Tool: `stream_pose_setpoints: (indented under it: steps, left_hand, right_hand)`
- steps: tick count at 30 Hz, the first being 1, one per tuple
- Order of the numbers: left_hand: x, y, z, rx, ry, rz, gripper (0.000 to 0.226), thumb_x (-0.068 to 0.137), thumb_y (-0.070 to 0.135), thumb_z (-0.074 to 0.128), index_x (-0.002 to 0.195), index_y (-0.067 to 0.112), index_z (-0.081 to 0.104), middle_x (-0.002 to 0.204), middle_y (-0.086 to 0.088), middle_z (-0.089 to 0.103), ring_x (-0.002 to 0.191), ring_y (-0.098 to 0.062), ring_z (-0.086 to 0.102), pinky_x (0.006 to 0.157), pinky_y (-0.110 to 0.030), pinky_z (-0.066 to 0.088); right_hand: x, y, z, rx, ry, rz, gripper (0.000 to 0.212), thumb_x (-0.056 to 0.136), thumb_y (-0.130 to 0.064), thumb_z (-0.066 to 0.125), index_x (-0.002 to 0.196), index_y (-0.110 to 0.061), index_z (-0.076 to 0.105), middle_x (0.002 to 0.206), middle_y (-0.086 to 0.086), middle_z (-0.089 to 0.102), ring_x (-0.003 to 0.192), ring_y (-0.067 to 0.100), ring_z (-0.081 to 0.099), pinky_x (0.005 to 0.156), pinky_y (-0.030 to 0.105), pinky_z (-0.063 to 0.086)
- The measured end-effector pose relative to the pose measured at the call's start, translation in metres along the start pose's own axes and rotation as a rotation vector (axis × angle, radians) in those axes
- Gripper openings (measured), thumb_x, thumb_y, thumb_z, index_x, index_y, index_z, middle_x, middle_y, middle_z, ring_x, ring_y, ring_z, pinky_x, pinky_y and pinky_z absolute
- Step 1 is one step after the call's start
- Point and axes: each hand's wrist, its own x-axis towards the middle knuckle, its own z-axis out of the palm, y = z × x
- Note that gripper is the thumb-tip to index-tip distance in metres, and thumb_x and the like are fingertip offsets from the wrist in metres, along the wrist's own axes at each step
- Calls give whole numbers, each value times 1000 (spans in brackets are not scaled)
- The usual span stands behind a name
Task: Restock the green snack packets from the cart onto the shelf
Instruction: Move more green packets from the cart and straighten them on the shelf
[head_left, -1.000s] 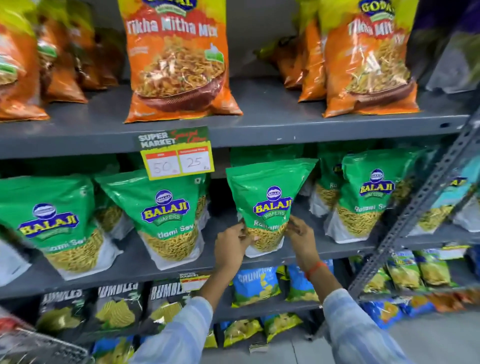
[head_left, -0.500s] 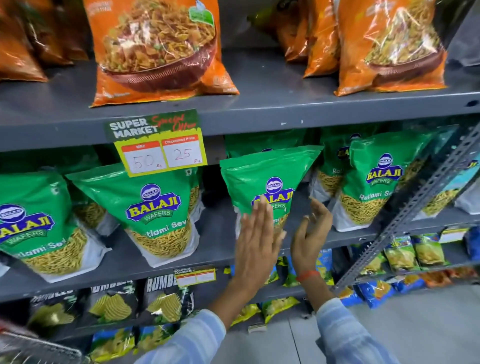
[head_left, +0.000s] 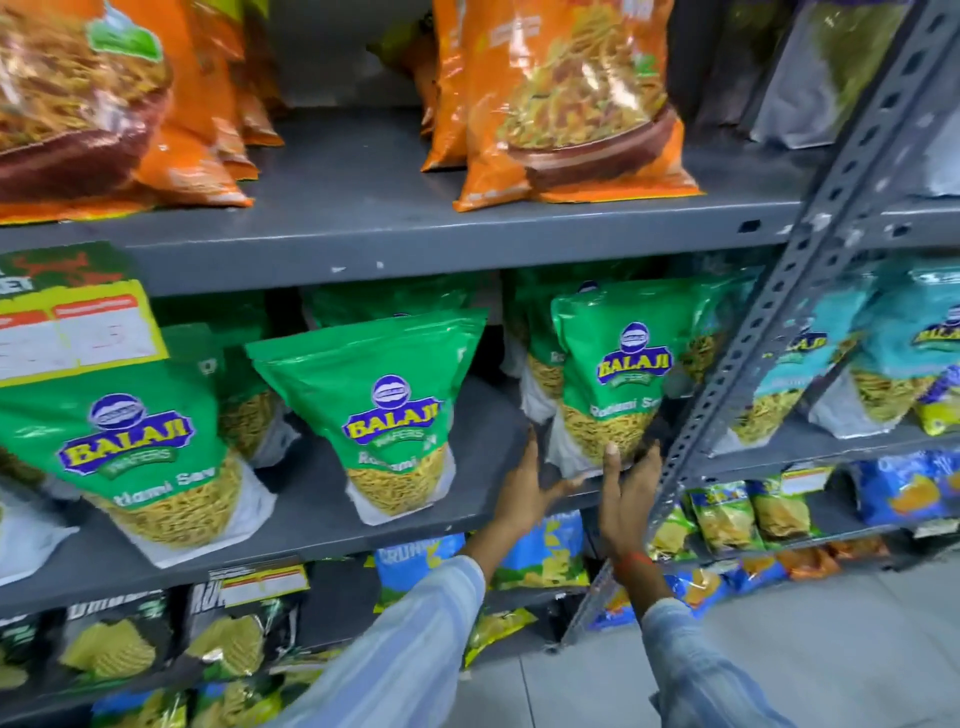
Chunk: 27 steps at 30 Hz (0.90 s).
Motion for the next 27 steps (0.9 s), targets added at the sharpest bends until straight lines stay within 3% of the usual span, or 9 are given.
stream_pose_setpoints:
  steps: [3, 7, 10, 12, 24, 27]
  left_hand:
    - [11, 1, 11, -48, 4, -29, 103, 62, 63, 69, 144, 20, 24, 149, -2, 39, 134, -22, 41, 101, -31, 42]
    - [13, 2, 16, -72, 63, -12, 76, 75, 38, 73, 138, 18, 37, 138, 4, 50, 123, -12, 48, 94, -28, 43]
    - [13, 2, 14, -96, 91, -15, 60, 77, 31, 72, 129, 16, 47, 128, -2, 60, 116, -12, 54, 91, -26, 44]
    - [14, 0, 12, -89, 70, -19, 54, 77, 32, 72, 124, 17, 50, 123, -2, 62, 111, -9, 54, 89, -24, 43]
    - [8, -4, 8, -93, 60, -12, 56, 78, 34, 70, 128, 21, 46, 128, -1, 61, 119, -16, 55, 98, -29, 45]
    - [-1, 2, 3, 79, 41, 19, 70, 81, 42, 64, 140, 20, 31, 144, -4, 46, 127, -25, 49, 97, -35, 45]
  right_hand:
    - [14, 4, -9, 60, -166, -3, 83, 80, -68, 37, 141, -13, 23, 151, 14, 29, 138, 18, 29, 111, 25, 23]
    - [23, 7, -14, 102, -206, -15, 79, 78, -73, 36, 127, -11, 42, 130, 14, 53, 120, 22, 50, 105, 42, 39]
    - [20, 8, -15, 121, -206, -58, 61, 84, -61, 41, 131, -21, 40, 132, 2, 53, 121, 14, 49, 107, 42, 39]
    - [20, 13, -14, 122, -214, -80, 62, 85, -60, 42, 135, -23, 35, 137, 3, 50, 127, 14, 46, 109, 46, 37]
    - [13, 13, -13, 108, -215, -55, 60, 86, -53, 44, 140, -38, 21, 147, -1, 39, 133, 13, 38, 113, 46, 32]
    - [6, 6, -8, 69, -139, -21, 62, 87, -54, 38, 141, -31, 20, 147, 5, 38, 134, 21, 37, 111, 51, 34]
